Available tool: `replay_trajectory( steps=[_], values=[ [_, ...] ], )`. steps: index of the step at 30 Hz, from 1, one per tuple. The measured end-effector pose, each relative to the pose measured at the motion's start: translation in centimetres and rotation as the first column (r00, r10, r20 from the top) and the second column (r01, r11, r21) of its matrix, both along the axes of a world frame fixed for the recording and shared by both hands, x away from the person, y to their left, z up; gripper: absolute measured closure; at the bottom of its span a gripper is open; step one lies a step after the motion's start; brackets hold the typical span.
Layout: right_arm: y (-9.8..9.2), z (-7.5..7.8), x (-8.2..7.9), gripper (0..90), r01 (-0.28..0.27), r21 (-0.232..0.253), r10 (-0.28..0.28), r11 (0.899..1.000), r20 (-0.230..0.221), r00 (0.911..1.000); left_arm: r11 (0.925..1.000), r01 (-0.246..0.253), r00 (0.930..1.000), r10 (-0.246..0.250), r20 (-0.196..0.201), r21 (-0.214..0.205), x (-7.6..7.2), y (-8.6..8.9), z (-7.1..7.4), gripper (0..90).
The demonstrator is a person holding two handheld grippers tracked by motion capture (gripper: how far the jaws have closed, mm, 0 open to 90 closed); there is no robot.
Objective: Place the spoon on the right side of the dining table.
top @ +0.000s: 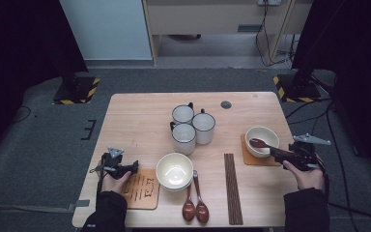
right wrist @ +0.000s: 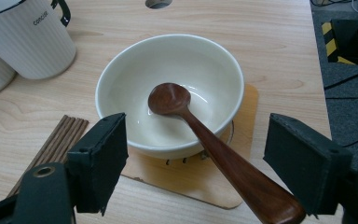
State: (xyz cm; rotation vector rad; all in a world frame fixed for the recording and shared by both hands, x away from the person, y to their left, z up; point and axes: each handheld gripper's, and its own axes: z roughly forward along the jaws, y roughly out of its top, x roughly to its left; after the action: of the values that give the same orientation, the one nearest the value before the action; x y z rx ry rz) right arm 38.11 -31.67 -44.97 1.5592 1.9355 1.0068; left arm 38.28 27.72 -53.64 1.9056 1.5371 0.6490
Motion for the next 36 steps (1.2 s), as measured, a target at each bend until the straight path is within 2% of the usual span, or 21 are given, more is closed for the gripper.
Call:
replay_trajectory(
  steps=[18,28,36],
  values=[
    [1.5,-0.3,-1.2,21.3,-0.059,0.013,0.059,0.998,-0.003,0.9983,1.0000,0.000,1.0000,0.000,0.000,0.000,0.0,0.0,0.0,6.6],
    [2.8,-0.5,-2.2,21.6,-0.080,0.048,0.081,0.996,-0.016,0.9966,1.0000,0.000,1.0000,0.000,0.000,-0.001,0.0,0.0,0.0,6.6],
    [3.8,-0.5,-2.6,21.4,-0.110,0.055,0.111,0.992,-0.017,0.9937,1.0000,0.000,1.0000,0.000,0.000,0.000,0.0,0.0,0.0,6.6]
  ],
)
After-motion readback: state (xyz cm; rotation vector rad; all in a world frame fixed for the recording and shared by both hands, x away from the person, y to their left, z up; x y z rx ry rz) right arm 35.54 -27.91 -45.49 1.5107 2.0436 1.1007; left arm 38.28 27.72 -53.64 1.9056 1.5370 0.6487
